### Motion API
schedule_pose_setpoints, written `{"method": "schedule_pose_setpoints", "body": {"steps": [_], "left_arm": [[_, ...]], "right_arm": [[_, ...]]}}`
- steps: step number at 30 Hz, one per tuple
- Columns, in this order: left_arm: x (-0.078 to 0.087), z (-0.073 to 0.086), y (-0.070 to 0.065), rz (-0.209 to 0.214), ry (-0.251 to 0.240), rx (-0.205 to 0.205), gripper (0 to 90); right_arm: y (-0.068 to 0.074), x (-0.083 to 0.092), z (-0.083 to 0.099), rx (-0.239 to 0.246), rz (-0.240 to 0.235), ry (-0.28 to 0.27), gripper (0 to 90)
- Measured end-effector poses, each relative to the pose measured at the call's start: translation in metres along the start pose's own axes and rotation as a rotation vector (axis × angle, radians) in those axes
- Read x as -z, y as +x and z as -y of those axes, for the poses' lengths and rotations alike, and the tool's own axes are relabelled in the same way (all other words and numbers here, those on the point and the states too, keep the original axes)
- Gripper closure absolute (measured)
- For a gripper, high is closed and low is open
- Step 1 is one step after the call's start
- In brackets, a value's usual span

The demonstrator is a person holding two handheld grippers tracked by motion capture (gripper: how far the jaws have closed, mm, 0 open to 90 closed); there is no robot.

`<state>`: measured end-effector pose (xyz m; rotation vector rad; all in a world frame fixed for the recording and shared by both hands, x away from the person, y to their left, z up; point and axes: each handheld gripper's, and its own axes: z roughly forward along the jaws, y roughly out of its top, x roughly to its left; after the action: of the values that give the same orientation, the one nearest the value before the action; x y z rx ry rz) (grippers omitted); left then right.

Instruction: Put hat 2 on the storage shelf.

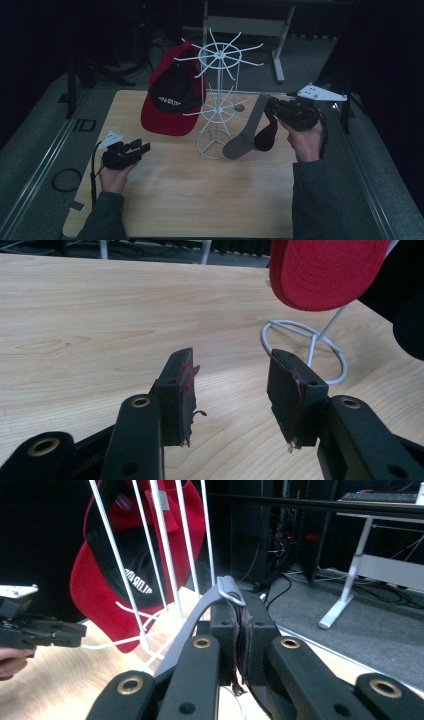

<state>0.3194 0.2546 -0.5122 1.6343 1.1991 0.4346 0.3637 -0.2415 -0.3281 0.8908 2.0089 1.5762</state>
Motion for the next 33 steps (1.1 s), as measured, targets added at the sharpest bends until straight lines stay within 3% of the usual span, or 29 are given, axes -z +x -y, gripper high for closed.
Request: {"method": "schedule_pose_setpoints", "body": {"steps": [16,33], "left_arm": [[-0.002,0.002,-0.001,0.009,0.008,0.002,54.5],[-0.002,0.002,-0.001,0.016,0.003,0.008,54.7]], "right_arm": [[-0.003,-0.001,-0.017,-0.065,-0.057,-0.002,86.4],[0.0,0.002,-0.033,-0.075,-0.08,-0.02,86.5]]}}
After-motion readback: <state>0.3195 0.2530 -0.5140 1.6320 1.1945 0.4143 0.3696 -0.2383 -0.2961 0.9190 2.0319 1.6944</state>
